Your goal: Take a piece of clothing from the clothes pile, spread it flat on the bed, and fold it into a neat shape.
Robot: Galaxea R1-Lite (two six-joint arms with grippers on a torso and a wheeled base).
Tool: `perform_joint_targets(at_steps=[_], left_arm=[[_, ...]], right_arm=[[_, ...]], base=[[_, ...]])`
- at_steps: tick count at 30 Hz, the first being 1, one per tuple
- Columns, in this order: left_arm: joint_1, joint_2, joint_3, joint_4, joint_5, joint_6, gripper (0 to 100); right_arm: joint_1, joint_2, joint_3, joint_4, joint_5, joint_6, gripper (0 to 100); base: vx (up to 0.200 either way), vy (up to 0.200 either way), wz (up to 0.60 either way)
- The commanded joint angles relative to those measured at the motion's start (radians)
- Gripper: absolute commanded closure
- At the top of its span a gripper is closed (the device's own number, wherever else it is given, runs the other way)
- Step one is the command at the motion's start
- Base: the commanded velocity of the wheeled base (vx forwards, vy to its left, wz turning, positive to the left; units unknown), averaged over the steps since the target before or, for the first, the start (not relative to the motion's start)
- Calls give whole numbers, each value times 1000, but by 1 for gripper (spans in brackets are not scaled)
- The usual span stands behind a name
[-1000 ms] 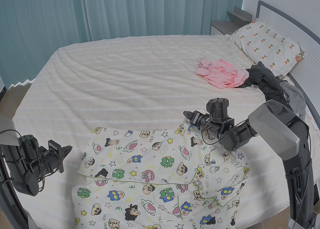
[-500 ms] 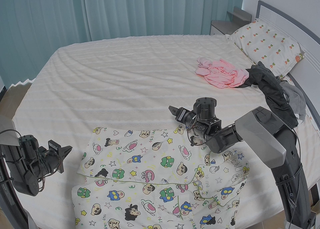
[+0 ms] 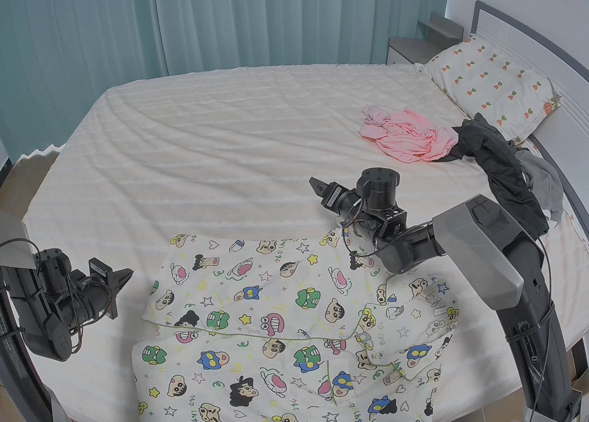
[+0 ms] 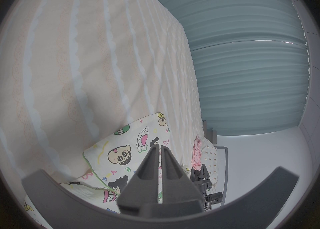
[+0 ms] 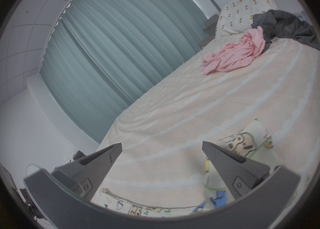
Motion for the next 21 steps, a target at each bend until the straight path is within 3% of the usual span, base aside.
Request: perform_joint_targets(at_steps=[1, 4, 9, 10, 13, 21], left_arm=[[1, 0, -1, -7, 0, 0, 100], [1, -3, -1, -7, 0, -2, 100], [-1, -9, 2, -7, 0, -2, 100], [-1, -9, 2, -7, 0, -2, 100], [-15, -11, 10, -7, 1, -3, 100], [-65, -32, 37, -7, 60, 11, 100]], right_arm=[[-49, -130, 168, -14, 6, 6, 0], [-72, -212, 306, -42, 14, 6, 0], [-83, -408, 734, -215, 32, 4, 0], [-83, -412, 744, -220, 34, 4, 0], [-83, -537, 1013, -336, 75, 4, 0], [-160, -765, 1375, -385, 212, 1, 0]], base=[[0, 0, 0], [0, 0, 0], [0, 0, 0], [0, 0, 0], [0, 0, 0], [-200, 0, 0]])
